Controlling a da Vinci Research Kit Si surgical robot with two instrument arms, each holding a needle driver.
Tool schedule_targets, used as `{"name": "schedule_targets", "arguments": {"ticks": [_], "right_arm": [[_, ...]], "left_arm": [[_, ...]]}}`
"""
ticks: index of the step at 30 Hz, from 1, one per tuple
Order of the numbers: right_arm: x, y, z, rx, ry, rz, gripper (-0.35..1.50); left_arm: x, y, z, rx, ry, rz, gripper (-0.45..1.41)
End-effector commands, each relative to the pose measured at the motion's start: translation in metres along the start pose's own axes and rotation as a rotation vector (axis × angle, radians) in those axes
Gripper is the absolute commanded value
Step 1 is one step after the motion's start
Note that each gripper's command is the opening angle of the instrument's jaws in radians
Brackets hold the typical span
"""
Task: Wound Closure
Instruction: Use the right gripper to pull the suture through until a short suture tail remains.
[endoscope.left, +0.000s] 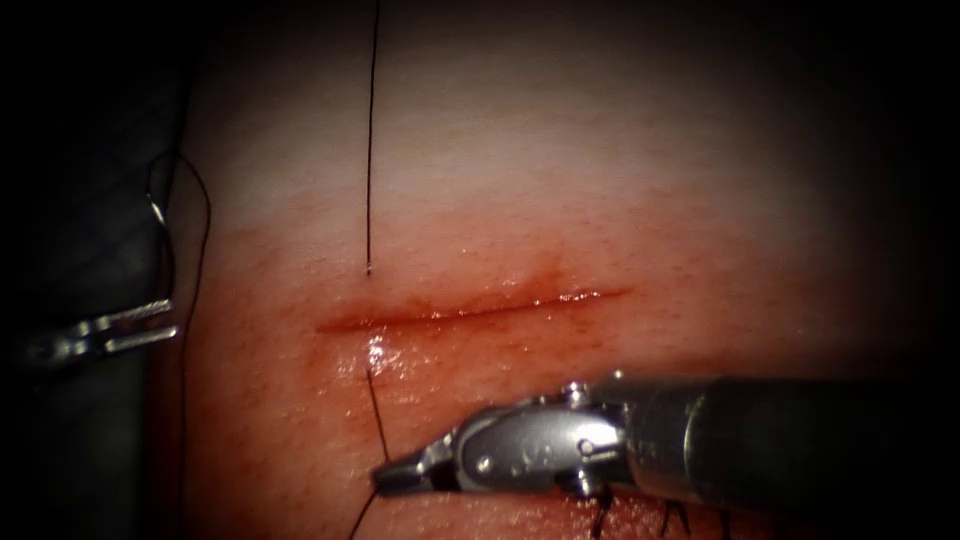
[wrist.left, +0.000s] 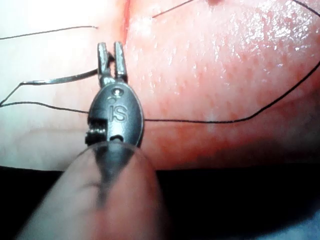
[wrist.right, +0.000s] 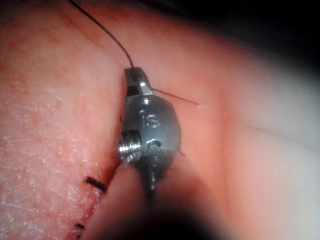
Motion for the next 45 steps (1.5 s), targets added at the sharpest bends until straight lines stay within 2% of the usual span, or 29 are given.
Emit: {"name": "schedule_targets", "arguments": {"ticks": [1,5,7,9,10,12,13,14,16,17,21,26,27,30,34,36,37,38,39,45], "right_arm": [[0.0007,-0.0022,0.0016,0.024,-0.001,0.001,-0.35],[0.002,-0.0063,0.0036,0.085,0.009,0.004,-0.35],[0.0024,-0.0076,0.0043,0.1,0.01,-0.004,-0.35],[0.0028,-0.0077,0.0046,0.099,0.017,0.006,-0.35],[0.0028,-0.0074,0.0045,0.078,0.021,0.01,-0.2],[0.0027,-0.006,0.0039,0.016,0.041,0.027,0.27],[0.0025,-0.0046,0.0031,-0.032,0.055,0.048,0.67],[0.0024,-0.0035,0.0026,-0.054,0.061,0.057,0.93],[0.0021,-0.0019,0.0017,-0.087,0.05,0.058,1.11],[0.0017,-0.0001,0.0007,-0.11,0.037,0.049,1.18],[-0.0001,0.004,-0.0009,-0.17,0.036,0.005,1.28],[-0.0036,0.0069,-0.0002,-0.181,0.019,-0.008,1.26],[-0.0049,0.0077,0.0005,-0.175,0.005,-0.022,1.25],[-0.0068,0.0088,0.002,-0.176,-0.019,-0.034,1.23],[-0.0078,0.0092,0.0032,-0.176,-0.029,-0.039,1.18],[-0.0076,0.0092,0.0035,-0.168,-0.022,-0.04,1.06],[-0.0075,0.0092,0.0035,-0.154,-0.019,-0.04,0.87],[-0.0072,0.009,0.0034,-0.122,-0.018,-0.04,0.03],[-0.0071,0.0089,0.0031,-0.09,-0.012,-0.041,-0.35],[-0.0063,0.0077,0.0013,-0.066,-0.017,-0.048,-0.35]], "left_arm": [[-0.0005,0.0001,0.0007,-0.001,0.001,0.0,-0.45],[-0.0005,0.0001,0.0006,-0.001,0.001,0.0,-0.45],[-0.0005,0.0001,0.0006,-0.001,0.001,0.0,-0.45],[-0.0005,0.0001,0.0006,-0.001,0.001,0.0,-0.45],[-0.0005,0.0001,0.0006,-0.001,0.001,0.0,-0.45],[-0.0005,0.0001,0.0006,-0.001,0.001,0.0,-0.45],[-0.0005,0.0001,0.0006,0.0,0.001,0.0,-0.45],[-0.0005,0.0001,0.0006,-0.001,0.001,0.0,-0.45],[-0.0005,0.0001,0.0006,-0.001,0.001,0.0,-0.45],[-0.0005,0.0001,0.0006,-0.001,0.001,0.001,-0.45],[-0.0005,0.0001,0.0006,-0.001,0.002,-0.005,-0.45],[-0.0005,0.0002,0.0006,0.0,0.001,-0.005,-0.45],[-0.0005,0.0002,0.0006,0.0,0.001,-0.004,-0.45],[-0.0005,0.0002,0.0006,0.0,0.001,-0.004,-0.45],[-0.0005,0.0002,0.0005,-0.001,0.002,-0.01,-0.45],[-0.0005,0.0002,0.0004,-0.001,0.002,-0.01,-0.45],[-0.0005,0.0002,0.0004,-0.001,0.002,-0.01,-0.45],[-0.0005,0.0002,0.0004,-0.001,0.002,-0.01,-0.45],[-0.0005,0.0002,0.0004,-0.001,0.001,-0.01,-0.45],[-0.0006,0.0,0.0005,-0.002,0.001,-0.012,-0.45]]}}
